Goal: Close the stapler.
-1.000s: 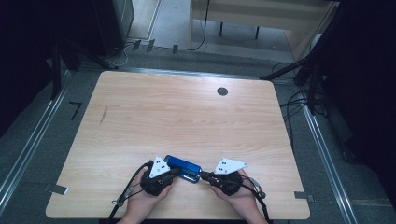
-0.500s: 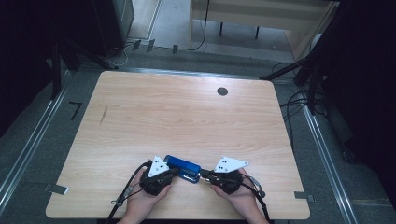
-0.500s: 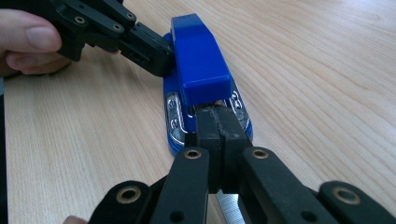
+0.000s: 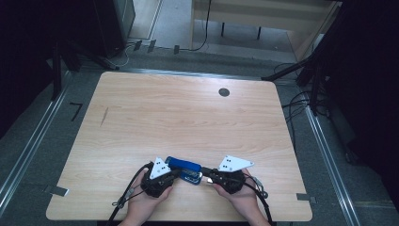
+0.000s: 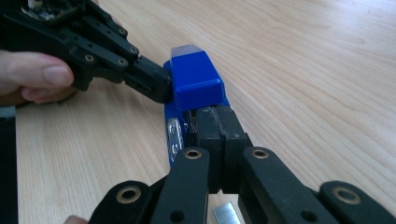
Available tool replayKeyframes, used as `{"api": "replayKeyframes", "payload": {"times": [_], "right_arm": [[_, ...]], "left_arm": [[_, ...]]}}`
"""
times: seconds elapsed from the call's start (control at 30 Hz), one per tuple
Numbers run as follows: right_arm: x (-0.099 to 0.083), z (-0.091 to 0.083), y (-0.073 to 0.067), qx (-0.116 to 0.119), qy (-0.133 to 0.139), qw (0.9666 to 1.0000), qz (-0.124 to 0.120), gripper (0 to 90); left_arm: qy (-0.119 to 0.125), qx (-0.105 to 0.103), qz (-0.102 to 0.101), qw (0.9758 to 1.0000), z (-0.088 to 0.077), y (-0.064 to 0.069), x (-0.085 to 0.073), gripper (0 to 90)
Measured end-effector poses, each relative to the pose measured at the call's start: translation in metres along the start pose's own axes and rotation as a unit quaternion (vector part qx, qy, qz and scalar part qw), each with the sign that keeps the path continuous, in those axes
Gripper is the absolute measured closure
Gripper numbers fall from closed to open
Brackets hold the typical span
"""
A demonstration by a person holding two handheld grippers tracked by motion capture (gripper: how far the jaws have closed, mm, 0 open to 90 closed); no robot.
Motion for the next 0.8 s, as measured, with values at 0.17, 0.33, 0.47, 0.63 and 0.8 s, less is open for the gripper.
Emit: {"api": "replayKeyframes", "payload": {"times": [0.17,0.33,0.47,0.63,0.8], "right_arm": [[0.008,-0.003,-0.004,-0.011,0.012,0.9998,-0.006,90.0],[0.016,-0.005,-0.007,-0.013,0.024,0.9996,-0.005,90.0],[0.023,-0.006,-0.007,-0.013,0.032,0.9994,-0.008,90.0],[0.030,-0.007,-0.009,-0.013,0.038,0.9991,-0.015,90.0],[0.033,-0.007,-0.010,-0.016,0.040,0.9989,-0.017,90.0]], "left_arm": [[0.000,0.005,0.005,1.0000,0.000,0.001,0.000,90.0],[0.000,0.008,0.007,0.9999,0.000,0.002,0.000,90.0],[0.000,0.007,0.008,0.9999,0.000,0.001,0.000,90.0],[0.001,0.022,0.019,0.9996,0.000,0.004,0.000,90.0],[0.001,0.022,0.019,0.9996,0.000,0.004,0.000,90.0]]}}
Point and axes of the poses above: each handheld gripper's, and its own axes: z roughly forward along the jaws, x roughly out of its top, y roughly to its right, the point moved 5 cm from there along z, roughly forward along the jaws, and after that the axes turned 12 degrees about -y, right-handed, at the moved point
